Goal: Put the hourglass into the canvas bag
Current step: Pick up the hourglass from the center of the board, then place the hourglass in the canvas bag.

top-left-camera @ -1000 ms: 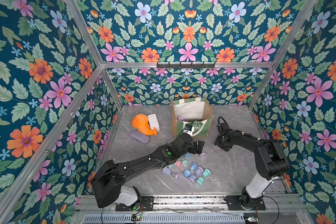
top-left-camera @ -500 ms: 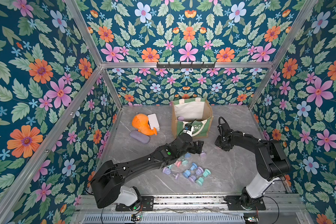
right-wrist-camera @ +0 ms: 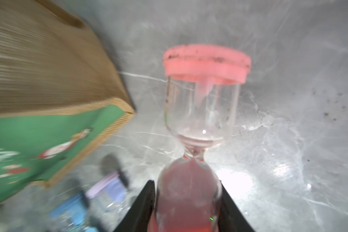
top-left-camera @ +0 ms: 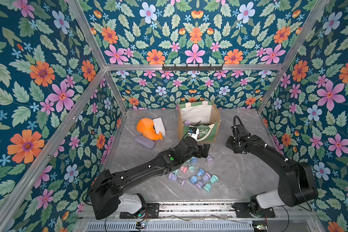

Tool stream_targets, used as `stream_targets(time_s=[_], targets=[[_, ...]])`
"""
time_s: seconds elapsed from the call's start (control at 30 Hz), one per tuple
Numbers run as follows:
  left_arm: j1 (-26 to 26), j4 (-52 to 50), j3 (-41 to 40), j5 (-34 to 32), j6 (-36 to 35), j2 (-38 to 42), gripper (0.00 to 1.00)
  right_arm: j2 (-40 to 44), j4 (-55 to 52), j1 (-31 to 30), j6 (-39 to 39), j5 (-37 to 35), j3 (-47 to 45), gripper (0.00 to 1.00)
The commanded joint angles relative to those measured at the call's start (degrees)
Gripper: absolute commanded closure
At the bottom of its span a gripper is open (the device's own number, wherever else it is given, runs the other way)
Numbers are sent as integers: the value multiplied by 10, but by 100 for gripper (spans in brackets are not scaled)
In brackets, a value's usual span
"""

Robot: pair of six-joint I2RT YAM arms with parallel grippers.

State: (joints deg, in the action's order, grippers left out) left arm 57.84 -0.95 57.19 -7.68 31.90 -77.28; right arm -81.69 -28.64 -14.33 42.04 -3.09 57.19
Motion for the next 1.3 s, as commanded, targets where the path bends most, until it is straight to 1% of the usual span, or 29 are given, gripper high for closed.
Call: stream_targets(time_s=[0.0, 0.2, 0.27, 0.4, 0.47, 0.63, 0.73, 0.87, 0.97, 1.27], targets=[[-2, -20, 14, -22, -18, 13, 0, 30, -29, 0, -25, -8, 25, 67], [-9, -48, 42, -39, -35, 30, 0, 58, -77, -2, -61, 10, 113, 68], [-13, -58, 54, -40, -43, 31, 0, 54, -94, -8, -73, 14, 153, 68], [-27, -66, 64, -38, -53, 39, 0, 30, -115, -40, -97, 7, 228, 68], [-40, -65, 67, -29, -54, 44, 0, 7, -119, -55, -107, 15, 268, 68], [-71, -75, 74, -19, -59, 50, 0, -63, -132, -98, -131, 8, 363, 68], [-101, -78, 72, 1, -57, 51, 0, -112, -130, -111, -142, 12, 410, 68], [-142, -75, 63, 27, -45, 54, 0, -193, -139, -113, -146, 21, 473, 68], [-162, -71, 59, 37, -43, 53, 0, -246, -154, -113, -150, 23, 522, 68], [-199, -43, 54, 69, -32, 23, 0, -379, -195, -108, -152, 29, 642, 68]])
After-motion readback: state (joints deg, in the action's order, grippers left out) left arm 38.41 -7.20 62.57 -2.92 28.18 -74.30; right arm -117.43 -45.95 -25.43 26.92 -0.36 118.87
